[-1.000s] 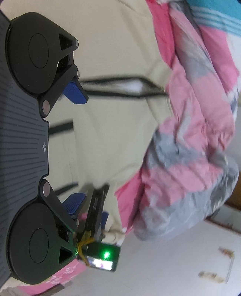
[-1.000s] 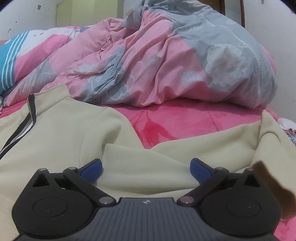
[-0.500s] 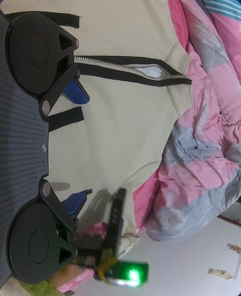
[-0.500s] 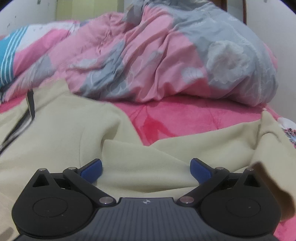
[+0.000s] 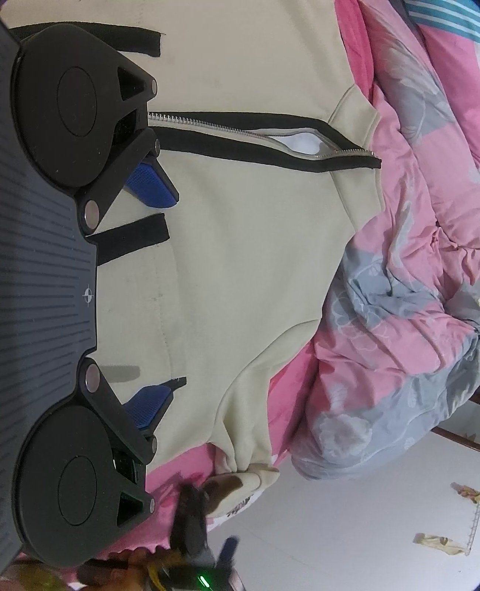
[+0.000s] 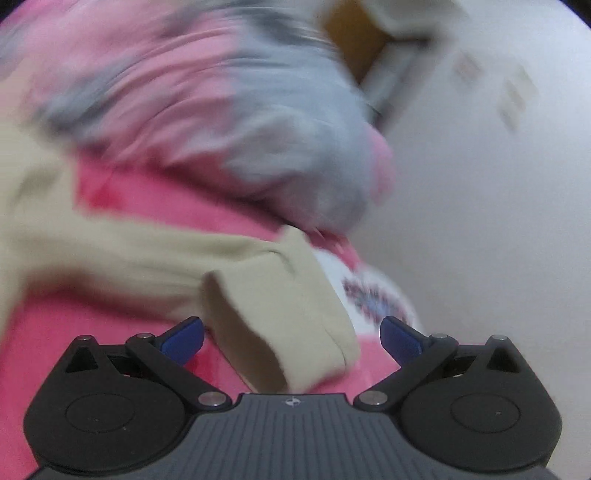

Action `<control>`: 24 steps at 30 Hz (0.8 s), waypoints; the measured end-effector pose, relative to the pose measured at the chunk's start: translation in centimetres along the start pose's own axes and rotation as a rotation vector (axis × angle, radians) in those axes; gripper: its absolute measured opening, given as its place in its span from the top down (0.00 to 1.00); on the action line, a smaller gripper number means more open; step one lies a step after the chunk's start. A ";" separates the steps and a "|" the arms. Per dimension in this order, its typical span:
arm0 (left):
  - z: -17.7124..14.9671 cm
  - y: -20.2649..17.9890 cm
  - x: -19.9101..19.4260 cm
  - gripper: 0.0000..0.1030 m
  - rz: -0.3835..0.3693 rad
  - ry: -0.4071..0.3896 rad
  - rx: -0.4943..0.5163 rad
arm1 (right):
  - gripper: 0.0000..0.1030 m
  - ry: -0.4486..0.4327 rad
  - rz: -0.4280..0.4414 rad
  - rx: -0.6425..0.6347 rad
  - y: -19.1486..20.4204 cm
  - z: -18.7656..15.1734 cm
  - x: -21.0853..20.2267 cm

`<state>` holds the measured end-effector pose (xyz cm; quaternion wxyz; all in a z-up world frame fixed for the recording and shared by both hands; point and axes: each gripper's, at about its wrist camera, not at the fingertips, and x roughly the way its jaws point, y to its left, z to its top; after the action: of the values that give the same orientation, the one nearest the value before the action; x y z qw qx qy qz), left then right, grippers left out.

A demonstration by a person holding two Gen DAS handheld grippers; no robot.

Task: Fold clothes
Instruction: 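Grasp the sleeve cuff with the right gripper and lift it over the hoodie body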

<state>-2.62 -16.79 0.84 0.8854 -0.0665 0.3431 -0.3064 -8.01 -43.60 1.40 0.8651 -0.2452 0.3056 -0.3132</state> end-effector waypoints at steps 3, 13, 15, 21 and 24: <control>0.0 0.2 0.0 0.00 -0.007 0.000 -0.010 | 0.03 0.019 0.008 -0.151 1.5 0.7 1.7; 0.0 0.5 -0.1 0.00 -0.023 -0.007 -0.030 | 0.91 0.093 0.006 0.353 -10.6 3.3 0.8; 0.1 0.7 -0.1 0.00 -0.031 -0.009 -0.041 | 0.92 0.067 0.050 0.555 -15.3 3.9 -1.0; 0.2 0.8 -0.2 0.00 -0.038 -0.013 -0.051 | 0.96 -0.052 0.250 0.983 -25.9 6.0 -7.7; 0.2 0.9 -0.2 0.00 -0.042 -0.014 -0.054 | 0.96 -0.095 0.323 0.999 -27.1 8.9 -10.3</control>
<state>-2.17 -15.99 0.84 0.8791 -0.0999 0.3434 -0.3151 -18.91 -52.87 28.15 0.9267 0.2334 0.1133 -0.2720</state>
